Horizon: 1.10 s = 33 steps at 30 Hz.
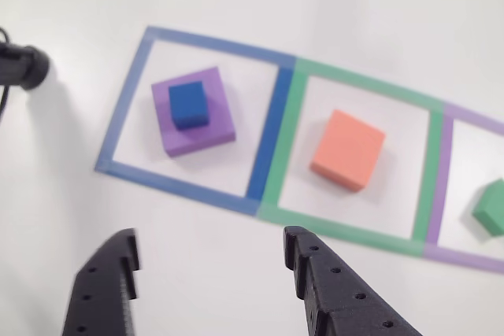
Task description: Tower of hanoi
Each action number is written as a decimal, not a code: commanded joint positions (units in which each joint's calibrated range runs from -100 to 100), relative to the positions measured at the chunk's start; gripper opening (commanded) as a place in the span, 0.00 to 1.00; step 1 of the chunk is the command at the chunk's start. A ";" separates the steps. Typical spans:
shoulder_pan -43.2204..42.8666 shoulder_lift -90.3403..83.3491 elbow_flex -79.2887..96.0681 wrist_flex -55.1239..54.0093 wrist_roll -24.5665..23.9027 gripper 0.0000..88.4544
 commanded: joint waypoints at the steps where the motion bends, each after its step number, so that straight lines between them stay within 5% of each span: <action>1: -1.06 -1.32 7.33 -12.44 2.56 0.37; 20: -2.06 7.17 49.76 -77.36 2.56 0.43; 33: -1.75 35.22 51.49 -111.84 2.56 0.43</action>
